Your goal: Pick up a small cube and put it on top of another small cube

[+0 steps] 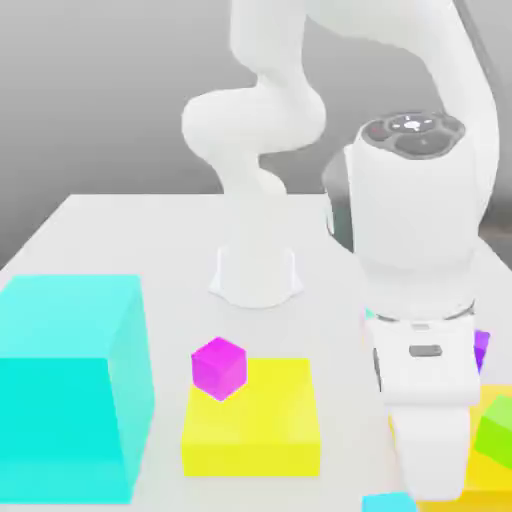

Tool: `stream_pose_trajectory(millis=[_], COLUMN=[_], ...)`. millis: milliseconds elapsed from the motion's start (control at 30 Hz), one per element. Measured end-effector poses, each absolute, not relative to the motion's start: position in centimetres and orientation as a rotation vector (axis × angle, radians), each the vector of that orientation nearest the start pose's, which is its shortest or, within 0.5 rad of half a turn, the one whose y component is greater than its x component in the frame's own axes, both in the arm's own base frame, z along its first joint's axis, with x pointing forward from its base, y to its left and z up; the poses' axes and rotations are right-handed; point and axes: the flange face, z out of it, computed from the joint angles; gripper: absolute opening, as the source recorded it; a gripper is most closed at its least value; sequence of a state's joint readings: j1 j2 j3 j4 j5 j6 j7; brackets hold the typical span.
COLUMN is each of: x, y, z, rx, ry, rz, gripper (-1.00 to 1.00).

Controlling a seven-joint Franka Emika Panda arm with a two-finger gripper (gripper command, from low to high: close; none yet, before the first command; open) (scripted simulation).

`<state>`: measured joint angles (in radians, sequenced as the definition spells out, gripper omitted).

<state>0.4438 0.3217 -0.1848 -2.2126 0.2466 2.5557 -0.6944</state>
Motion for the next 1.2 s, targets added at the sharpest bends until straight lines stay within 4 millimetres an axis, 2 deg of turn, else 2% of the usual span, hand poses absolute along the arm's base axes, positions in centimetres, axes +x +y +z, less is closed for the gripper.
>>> stream_pose_trajectory(millis=[133, 233, 267, 433, 467, 533, 633, 800, 967, 1000, 1033, 1100, 1133, 1200], x=[53.4, 53.4, 53.4, 53.4, 53.3, 53.4, 53.2, 50.8, 47.2, 46.7, 46.4, 46.2, 46.2, 46.2], y=[14.5, 14.6, 14.5, 14.5, 14.5, 14.6, 14.9, 21.4, 27.2, 27.9, 28.2, 28.5, 28.5, 28.5], z=[19.6, 15.0, 13.9, 13.8, 13.3, 15.0, 19.2, 24.4, 30.3, 30.5, 29.7, 26.8, 25.9, 25.9], rx=[-2.815, -2.808, -2.808, -2.807, -2.807, -2.807, -2.801, -2.713, -2.657, -2.652, -2.649, -2.648, -2.648, -2.648], ry=[-1.374, -1.409, -1.410, -1.409, -1.410, -1.414, -1.416, -1.521, -1.652, -1.671, -1.680, -1.687, -1.687, -1.687], rz=[-0.011, -0.003, -0.001, 0.003, 0.003, 0.001, 0.005, 0.027, 0.013, 0.008, 0.006, 0.004, 0.003, 0.003], gripper=[0.00, 0.00, -1.00, -1.00, -1.00, -1.00, -1.00, -1.00, -1.00, -1.00, -1.00, -1.00, 1.00, 1.00])
